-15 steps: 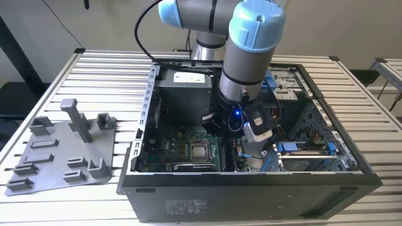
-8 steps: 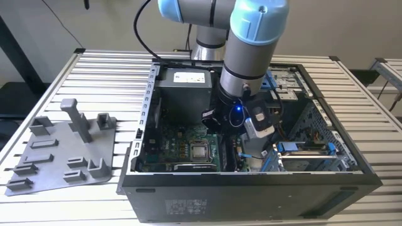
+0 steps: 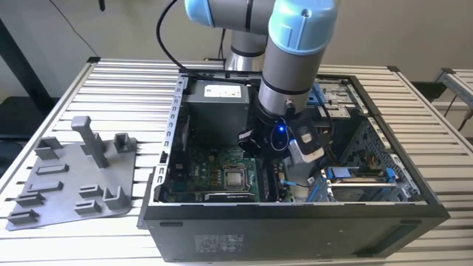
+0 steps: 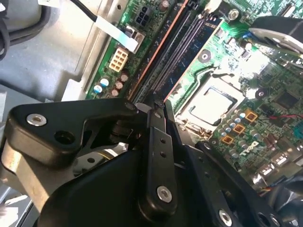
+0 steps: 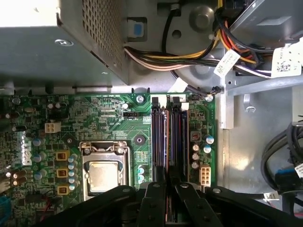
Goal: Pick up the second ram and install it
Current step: 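Insert the second ram into the second slot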
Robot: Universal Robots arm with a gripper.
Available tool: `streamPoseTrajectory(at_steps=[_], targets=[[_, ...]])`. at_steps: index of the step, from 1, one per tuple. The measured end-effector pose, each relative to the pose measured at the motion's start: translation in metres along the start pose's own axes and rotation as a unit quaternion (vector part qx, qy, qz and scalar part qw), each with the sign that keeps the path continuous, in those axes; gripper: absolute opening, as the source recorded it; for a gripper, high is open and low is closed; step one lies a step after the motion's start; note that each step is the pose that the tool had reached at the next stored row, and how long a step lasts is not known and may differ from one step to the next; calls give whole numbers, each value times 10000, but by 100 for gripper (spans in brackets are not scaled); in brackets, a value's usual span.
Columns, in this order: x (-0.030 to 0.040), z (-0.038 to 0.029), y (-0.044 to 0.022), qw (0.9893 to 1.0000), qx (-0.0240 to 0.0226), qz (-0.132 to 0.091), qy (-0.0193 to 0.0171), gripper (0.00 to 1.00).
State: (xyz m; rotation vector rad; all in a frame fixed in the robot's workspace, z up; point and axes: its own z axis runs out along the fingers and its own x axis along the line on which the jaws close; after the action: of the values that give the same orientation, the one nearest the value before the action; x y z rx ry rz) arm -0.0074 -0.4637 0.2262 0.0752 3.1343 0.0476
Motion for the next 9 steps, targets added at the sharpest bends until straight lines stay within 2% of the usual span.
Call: streamPoseTrajectory(at_steps=[3, 9], targets=[[0, 24, -8, 10000, -28, -3, 2, 14], [0, 12, -17, 10000, -26, -12, 2, 14]])
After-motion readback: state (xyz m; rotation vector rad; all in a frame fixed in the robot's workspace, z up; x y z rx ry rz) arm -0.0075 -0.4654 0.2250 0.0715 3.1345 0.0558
